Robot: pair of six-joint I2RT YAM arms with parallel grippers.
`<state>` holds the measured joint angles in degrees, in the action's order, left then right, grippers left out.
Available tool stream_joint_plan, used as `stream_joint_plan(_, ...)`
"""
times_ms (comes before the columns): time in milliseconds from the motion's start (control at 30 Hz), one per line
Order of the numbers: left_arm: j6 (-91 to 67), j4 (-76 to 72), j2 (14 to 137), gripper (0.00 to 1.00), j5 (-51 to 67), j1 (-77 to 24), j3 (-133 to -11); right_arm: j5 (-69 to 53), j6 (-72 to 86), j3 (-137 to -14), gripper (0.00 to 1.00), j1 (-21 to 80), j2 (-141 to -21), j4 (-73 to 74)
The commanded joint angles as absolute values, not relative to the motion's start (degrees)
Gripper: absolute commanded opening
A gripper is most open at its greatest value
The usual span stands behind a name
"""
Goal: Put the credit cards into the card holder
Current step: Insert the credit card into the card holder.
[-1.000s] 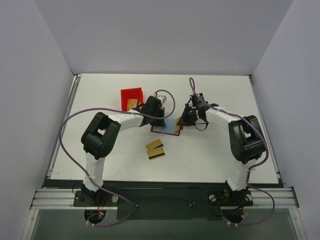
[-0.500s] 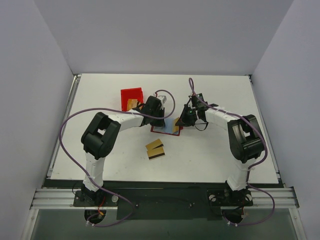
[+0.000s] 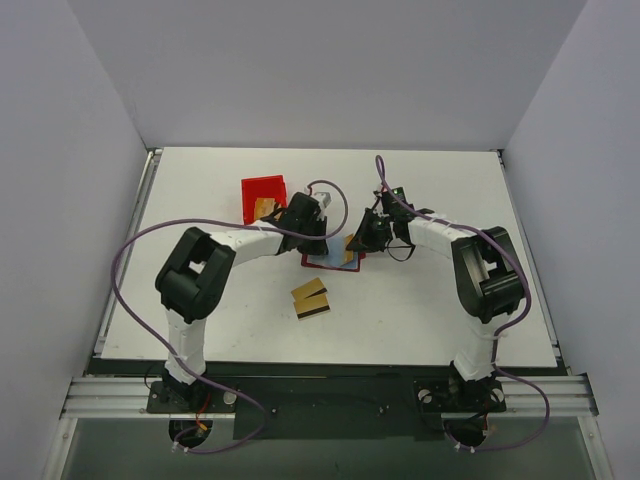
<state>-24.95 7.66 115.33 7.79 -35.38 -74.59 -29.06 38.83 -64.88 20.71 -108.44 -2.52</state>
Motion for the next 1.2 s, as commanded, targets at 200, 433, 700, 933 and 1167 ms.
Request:
stream_joint_plan(200,-26.37,5.02,103.45,0.00,9.32,-32.52,-70.41,-30.50,39.02,-65.74,0.00,20.92,-108.37,-3.69)
stream_joint_plan(433,-28.39,7.55,104.15,0.00,3.36,-30.50,-68.03,-31.90,39.46,-66.01,0.00,21.01,-107.93,-4.39)
stream_joint_plan(700,-29.53,11.33,106.43,0.00,-1.04,-30.50,-67.85,-32.43,39.20,-66.71,0.00,21.44,-106.96,-4.31)
stream_joint_plan(933,-28.92,13.36,110.12,0.00,-2.20,-30.67,-69.78,-32.96,38.76,-67.50,0.00,21.71,-106.35,-3.78)
stream_joint_plan(1167,-28.48,12.92,112.23,0.00,-1.14,-31.73,-70.22,-33.40,38.58,-68.64,0.00,22.06,-106.00,-3.16)
